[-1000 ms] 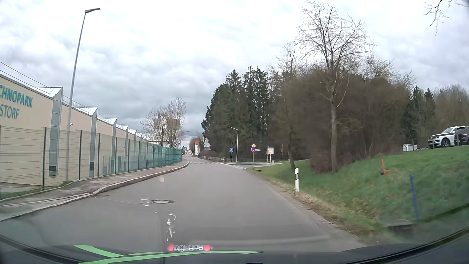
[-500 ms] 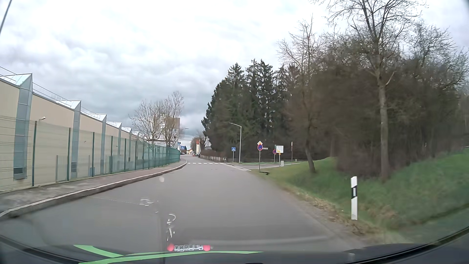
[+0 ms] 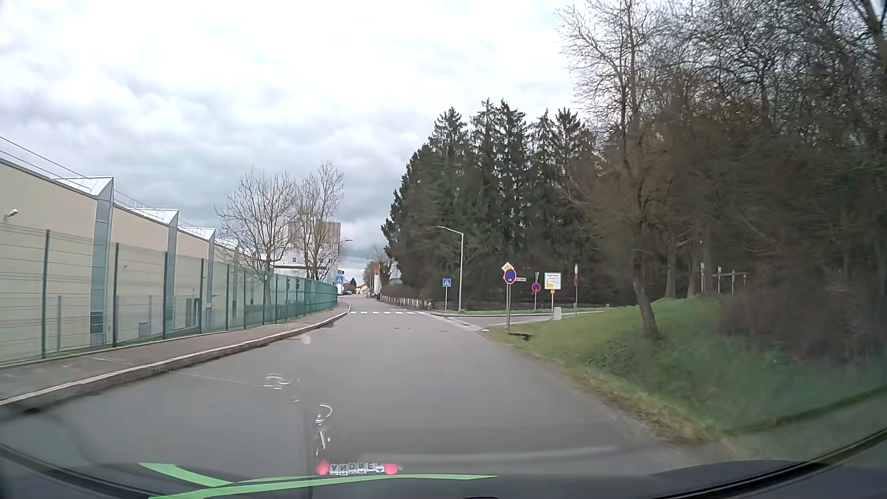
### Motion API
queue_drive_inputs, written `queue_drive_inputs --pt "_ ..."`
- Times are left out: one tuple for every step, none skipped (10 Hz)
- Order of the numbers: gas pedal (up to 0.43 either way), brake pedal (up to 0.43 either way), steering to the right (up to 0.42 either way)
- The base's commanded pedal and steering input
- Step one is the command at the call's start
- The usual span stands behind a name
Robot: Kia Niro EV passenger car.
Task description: Follow the waypoints while adhering to traffic rules and regulations
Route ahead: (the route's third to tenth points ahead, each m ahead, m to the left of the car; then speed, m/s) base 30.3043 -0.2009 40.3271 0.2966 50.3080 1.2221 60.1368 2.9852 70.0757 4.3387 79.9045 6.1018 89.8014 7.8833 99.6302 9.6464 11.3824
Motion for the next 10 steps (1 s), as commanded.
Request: queue_drive_inputs --pt "0.067 0.0 -0.004" --pt "0.067 0.0 -0.004" --pt "0.067 0.0 -0.004" --pt "0.067 0.0 -0.004" --pt "0.067 0.0 -0.005" --pt "0.079 0.0 -0.005" --pt "0.079 0.0 -0.006" --pt "0.087 0.0 -0.006" --pt "0.087 0.0 -0.007" --pt "0.087 0.0 -0.009"
